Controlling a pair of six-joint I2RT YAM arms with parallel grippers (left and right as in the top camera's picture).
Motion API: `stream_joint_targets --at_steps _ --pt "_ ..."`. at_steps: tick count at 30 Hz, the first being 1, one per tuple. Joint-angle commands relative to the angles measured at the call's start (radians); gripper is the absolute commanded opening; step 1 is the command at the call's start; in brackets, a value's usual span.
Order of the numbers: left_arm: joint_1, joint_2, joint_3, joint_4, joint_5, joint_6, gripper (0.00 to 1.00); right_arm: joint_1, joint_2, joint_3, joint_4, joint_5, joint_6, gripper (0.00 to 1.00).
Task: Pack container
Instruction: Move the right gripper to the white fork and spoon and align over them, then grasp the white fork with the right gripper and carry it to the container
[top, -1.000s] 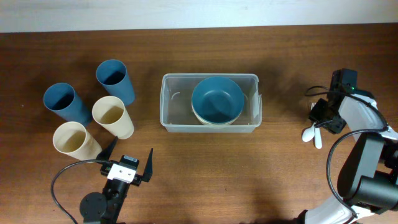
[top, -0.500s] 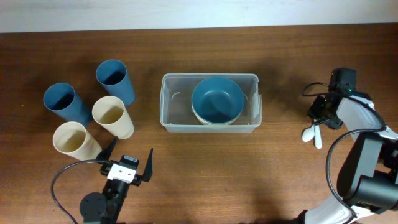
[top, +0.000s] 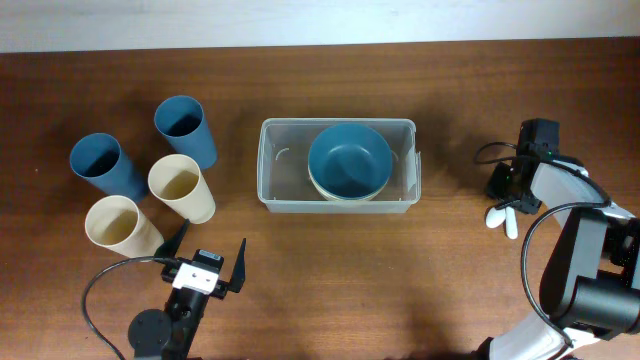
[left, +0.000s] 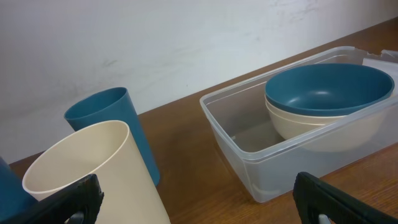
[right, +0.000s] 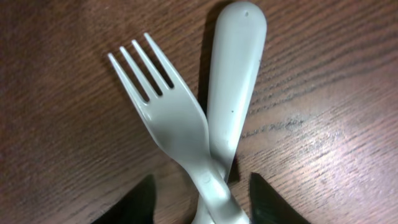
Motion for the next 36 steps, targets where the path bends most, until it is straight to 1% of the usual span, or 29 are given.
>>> stream_joint_targets --at_steps 1,3,11,16,26,31,36 --pt "0.005 -0.007 -0.007 -0.001 -0.007 0.009 1.0 0.005 0.009 -0.008 0.004 -0.002 -0.005 0.36" --pt "0.005 -0.007 -0.007 -0.001 -0.007 0.009 1.0 0.006 0.009 -0.008 0.004 -0.002 -0.005 0.31" --pt "0.005 -0.007 -0.007 -0.001 -0.007 0.009 1.0 0.006 0.019 -0.008 0.004 -0.002 -0.005 0.2" --pt "0.005 -0.007 -0.007 -0.001 -0.007 0.009 1.0 0.006 0.023 -0.009 0.004 -0.002 -0.005 0.16" --pt "0.005 -0.007 -0.007 -0.001 -0.007 0.009 1.0 0.006 0.023 -0.009 0.005 -0.003 -0.005 0.13" --pt "0.005 -0.007 -0.007 -0.001 -0.007 0.009 1.0 0.005 0.023 -0.009 0.004 -0.006 -0.005 0.04" --pt "0.005 -0.007 -0.007 -0.001 -0.007 0.009 1.0 0.005 0.023 -0.009 0.004 -0.01 -0.005 0.04"
